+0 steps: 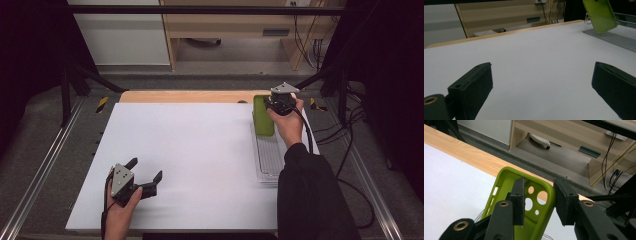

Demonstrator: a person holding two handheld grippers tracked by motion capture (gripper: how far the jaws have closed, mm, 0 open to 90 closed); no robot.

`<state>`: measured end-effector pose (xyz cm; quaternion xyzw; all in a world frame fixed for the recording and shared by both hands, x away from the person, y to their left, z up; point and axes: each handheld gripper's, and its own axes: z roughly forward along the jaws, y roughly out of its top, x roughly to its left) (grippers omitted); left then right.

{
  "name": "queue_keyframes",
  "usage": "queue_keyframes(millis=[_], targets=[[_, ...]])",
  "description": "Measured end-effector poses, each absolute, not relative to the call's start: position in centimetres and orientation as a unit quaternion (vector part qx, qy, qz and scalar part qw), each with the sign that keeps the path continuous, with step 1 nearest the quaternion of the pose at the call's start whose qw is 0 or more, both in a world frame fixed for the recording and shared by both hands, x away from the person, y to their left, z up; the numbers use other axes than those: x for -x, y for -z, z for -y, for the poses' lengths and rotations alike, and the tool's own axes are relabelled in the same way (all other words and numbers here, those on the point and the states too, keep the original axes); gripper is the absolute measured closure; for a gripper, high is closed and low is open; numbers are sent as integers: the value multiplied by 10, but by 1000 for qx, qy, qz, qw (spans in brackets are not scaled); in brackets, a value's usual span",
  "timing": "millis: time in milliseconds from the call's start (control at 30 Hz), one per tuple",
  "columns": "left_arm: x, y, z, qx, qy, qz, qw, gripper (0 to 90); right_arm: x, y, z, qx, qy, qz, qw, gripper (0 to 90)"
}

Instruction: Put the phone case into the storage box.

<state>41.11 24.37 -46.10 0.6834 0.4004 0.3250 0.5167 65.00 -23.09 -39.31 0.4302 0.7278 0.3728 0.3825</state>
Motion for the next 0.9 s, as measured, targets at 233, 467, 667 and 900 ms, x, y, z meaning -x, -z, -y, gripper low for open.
queue_keyframes(millis=[233,467,667,900], targets=[[-411,461,-244,-683,-325,-400,517,31,-651,394,232,-432,-373,-727,383,630],[-411,461,-244,-684,-325,-400,517,30,-652,395,232,-434,-372,-726,382,626],[-411,461,-244,-683,-325,-401,517,30,-652,395,233,-434,-371,-726,383,624],[-411,461,-244,-683,-325,-401,517,31,-654,396,233,-436,-371,-725,384,620]])
